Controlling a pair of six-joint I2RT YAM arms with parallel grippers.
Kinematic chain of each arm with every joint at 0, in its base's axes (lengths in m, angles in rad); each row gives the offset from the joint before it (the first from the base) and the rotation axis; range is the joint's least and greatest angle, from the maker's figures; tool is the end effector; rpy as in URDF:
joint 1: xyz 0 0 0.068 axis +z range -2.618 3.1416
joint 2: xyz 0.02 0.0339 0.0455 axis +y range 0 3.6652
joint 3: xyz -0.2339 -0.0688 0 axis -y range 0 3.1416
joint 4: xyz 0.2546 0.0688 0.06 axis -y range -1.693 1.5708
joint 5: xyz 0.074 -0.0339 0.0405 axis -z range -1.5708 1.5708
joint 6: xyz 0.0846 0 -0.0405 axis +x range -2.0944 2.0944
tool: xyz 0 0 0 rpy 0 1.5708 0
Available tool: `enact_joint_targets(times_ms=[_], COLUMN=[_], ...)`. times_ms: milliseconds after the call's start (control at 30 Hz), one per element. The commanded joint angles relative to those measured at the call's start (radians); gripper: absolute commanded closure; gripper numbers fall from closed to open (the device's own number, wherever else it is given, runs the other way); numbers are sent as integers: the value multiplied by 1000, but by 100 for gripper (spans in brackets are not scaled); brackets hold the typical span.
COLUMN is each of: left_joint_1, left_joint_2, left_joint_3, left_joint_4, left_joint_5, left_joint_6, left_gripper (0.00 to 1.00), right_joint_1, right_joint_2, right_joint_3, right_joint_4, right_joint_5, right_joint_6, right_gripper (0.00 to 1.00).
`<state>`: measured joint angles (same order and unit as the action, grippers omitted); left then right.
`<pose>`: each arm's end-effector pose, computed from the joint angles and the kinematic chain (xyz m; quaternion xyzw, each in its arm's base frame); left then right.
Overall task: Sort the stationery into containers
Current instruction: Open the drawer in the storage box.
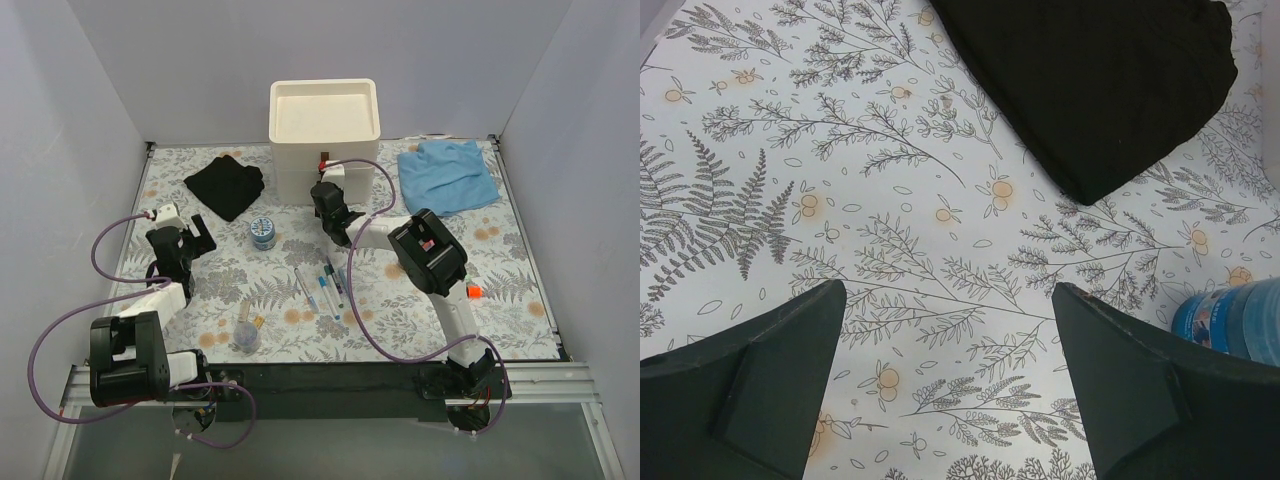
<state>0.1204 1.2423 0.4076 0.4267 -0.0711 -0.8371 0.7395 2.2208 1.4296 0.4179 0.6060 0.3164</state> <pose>0.3024 0.0426 0.1237 -0.4021 0.7323 -0.1647 0.5244 0.4143 0.3127 0.1085 -0.0011 0.8061 0.0581 0.5889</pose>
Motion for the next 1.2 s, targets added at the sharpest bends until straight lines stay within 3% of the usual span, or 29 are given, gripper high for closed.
enact_joint_targets(times_ms=[0, 33, 67, 1167], left_joint_1=[-4, -4, -2, -31], left_joint_2=[2, 0, 2, -136], left_joint_3=[13, 13, 11, -30], left_joint_4=[24, 26, 26, -31], left_joint_5=[-12, -12, -12, -32], left_joint_6=[10, 10, 10, 10], left_gripper=[14, 15, 15, 14], right_joint_1=[-5, -5, -3, 187], right_joint_2=[8, 5, 0, -363], right_joint_3=[52, 45, 40, -411], right_joint_4=[22, 22, 21, -70], right_joint_5=[8, 6, 9, -45], right_joint_6=[23, 23, 23, 158], right_gripper=[88, 98, 99, 99])
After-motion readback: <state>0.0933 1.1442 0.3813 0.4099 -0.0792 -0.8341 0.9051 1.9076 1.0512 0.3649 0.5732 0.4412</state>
